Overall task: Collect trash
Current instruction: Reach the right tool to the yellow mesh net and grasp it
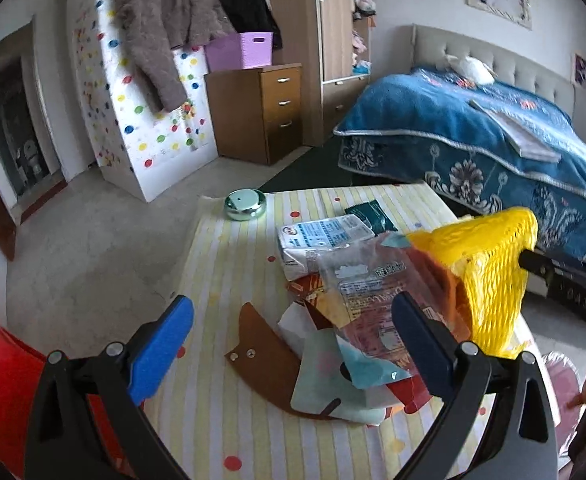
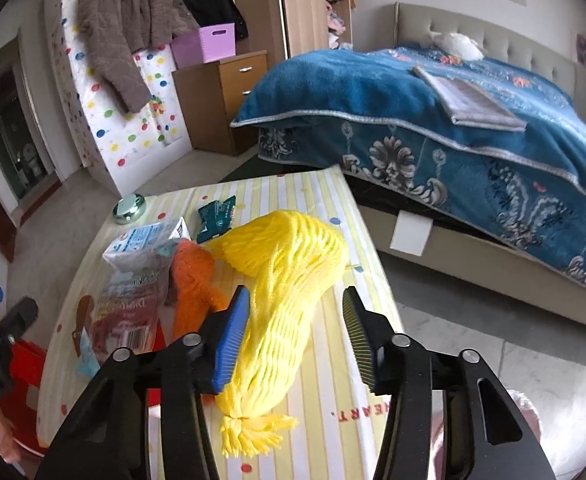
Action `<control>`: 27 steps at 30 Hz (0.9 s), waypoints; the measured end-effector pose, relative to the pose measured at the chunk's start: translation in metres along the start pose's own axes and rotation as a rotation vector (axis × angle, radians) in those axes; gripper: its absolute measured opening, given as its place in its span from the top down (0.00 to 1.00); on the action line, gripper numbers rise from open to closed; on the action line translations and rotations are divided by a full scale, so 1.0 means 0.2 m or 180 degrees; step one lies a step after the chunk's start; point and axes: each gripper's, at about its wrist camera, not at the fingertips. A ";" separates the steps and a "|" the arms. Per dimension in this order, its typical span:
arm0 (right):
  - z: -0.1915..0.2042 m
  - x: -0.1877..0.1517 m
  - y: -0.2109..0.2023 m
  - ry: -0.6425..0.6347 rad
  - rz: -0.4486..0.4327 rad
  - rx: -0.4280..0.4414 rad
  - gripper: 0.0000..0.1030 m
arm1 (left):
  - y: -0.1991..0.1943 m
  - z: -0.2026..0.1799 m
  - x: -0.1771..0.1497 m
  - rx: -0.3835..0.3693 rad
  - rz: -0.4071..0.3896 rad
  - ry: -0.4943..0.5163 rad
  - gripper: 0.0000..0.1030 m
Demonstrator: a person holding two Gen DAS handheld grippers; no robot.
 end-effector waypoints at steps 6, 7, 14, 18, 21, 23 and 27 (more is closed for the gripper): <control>-0.01 0.01 0.08 0.0219 0.0050 0.0302 0.52 | 0.02 -0.03 -0.03 -0.0031 0.0047 0.0057 0.06; 0.00 0.01 0.09 0.0233 0.0042 0.0305 0.52 | 0.01 -0.03 -0.04 -0.0022 0.0045 0.0079 0.06; 0.07 0.00 0.08 0.0169 0.0045 0.0261 0.35 | -0.04 0.01 -0.08 0.0046 0.0017 0.0099 0.06; 0.09 -0.01 0.04 0.0116 0.0018 0.0213 0.35 | -0.07 0.07 -0.10 0.0028 -0.0017 0.0017 0.06; 0.09 -0.04 0.03 0.0026 0.0023 0.0064 0.35 | -0.07 0.10 -0.10 -0.0015 -0.0067 -0.0048 0.06; 0.06 -0.04 0.05 0.0095 0.0042 -0.0015 0.40 | -0.06 0.10 -0.10 -0.0040 -0.0067 -0.0077 0.06; 0.03 -0.02 0.08 0.0146 0.0021 -0.0035 0.45 | -0.03 0.08 -0.10 -0.0085 -0.0046 -0.0072 0.06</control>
Point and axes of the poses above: each gripper's, at about its wrist camera, not at the fingertips, and y roughly the way its jaws point, z to its left, x to its top, and after that the axes turned 10 degrees about x, right-handed
